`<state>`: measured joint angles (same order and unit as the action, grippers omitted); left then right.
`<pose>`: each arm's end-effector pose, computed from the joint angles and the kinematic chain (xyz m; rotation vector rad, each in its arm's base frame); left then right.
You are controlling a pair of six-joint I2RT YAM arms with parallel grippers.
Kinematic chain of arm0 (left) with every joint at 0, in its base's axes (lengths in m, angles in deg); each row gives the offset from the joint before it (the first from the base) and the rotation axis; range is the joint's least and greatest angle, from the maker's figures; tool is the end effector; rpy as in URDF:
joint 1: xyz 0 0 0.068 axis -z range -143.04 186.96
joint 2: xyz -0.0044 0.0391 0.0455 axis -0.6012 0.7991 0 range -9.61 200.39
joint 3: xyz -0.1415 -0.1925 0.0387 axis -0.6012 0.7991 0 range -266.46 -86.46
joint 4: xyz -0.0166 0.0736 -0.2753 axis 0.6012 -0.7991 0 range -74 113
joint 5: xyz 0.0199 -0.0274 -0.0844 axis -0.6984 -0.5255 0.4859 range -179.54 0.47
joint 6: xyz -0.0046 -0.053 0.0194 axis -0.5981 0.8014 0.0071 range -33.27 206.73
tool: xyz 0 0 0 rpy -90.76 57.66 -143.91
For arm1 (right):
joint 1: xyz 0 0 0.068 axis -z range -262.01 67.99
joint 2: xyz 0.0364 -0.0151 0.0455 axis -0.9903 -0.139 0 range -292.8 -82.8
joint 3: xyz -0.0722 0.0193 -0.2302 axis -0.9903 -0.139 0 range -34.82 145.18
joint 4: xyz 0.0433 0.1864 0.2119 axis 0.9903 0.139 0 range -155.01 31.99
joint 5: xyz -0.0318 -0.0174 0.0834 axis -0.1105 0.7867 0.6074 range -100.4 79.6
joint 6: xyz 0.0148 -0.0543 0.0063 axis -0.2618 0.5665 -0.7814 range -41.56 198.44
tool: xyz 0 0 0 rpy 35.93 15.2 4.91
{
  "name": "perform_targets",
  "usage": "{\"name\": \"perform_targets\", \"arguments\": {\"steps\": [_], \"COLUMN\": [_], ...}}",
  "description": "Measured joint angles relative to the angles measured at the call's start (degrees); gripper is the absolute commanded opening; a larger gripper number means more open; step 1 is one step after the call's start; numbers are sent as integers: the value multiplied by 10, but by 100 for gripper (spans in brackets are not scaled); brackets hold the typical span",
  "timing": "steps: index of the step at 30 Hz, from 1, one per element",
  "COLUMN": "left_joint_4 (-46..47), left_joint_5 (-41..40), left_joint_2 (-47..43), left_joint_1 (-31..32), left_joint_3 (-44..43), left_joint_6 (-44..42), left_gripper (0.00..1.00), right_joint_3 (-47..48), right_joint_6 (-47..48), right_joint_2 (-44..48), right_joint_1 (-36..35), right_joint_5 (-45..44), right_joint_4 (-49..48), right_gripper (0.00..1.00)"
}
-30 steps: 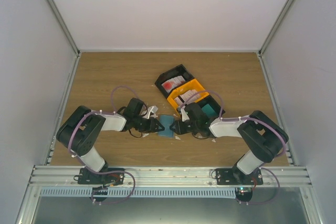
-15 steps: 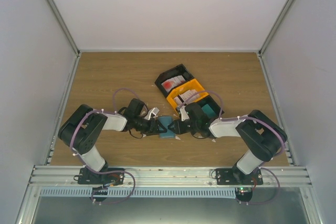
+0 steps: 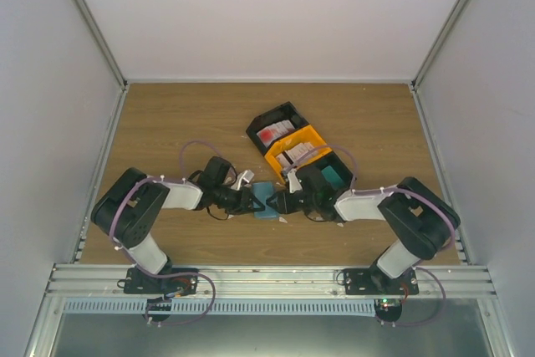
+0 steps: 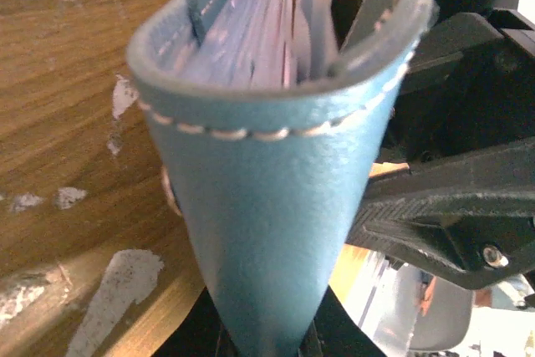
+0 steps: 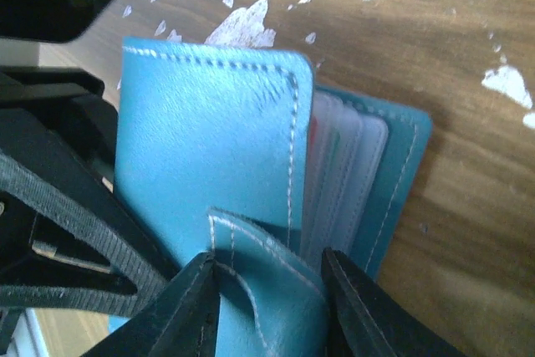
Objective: Put the credit cards into the card holder
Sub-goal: Turn over the card holder at the center of the board.
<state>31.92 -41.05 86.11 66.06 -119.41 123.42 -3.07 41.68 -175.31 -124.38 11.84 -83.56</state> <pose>0.2296 -0.1617 0.0504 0.2157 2.6999 -1.4884 0.2091 0.2110 0.0641 -0.3419 2.5021 1.0911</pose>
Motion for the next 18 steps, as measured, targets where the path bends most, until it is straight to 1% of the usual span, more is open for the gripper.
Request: {"name": "perform_targets", "arguments": {"steps": [2,5,7,9,11,14,18], "left_joint_4": [-11,-38,-63,-86,-113,-155,-195], "left_joint_5": [-14,-47,-73,-95,-120,-153,-218], "left_joint_2": [-16,-56,-96,-138,-190,-255,-320], "left_joint_1": [3,5,5,5,5,9,34], "left_joint_3": [0,1,1,1,0,-18,-83], "left_joint_6": [-8,-23,-32,-42,-53,-73,-118], "left_gripper": [0,0,0,0,0,0,0], "right_joint_3": [-3,-7,-6,-2,9,33,74], "right_joint_6": [-2,-5,-9,-14,-17,-28,-48], "right_joint_2": [16,73,126,187,257,334,386], "right_joint_1": [-1,-4,-4,-4,-4,-4,-4], "right_joint_5": [-3,-13,-24,-36,-51,-64,-73], "right_joint_4": [17,61,84,108,127,142,174], "right_gripper": [52,61,69,75,78,80,81]}}
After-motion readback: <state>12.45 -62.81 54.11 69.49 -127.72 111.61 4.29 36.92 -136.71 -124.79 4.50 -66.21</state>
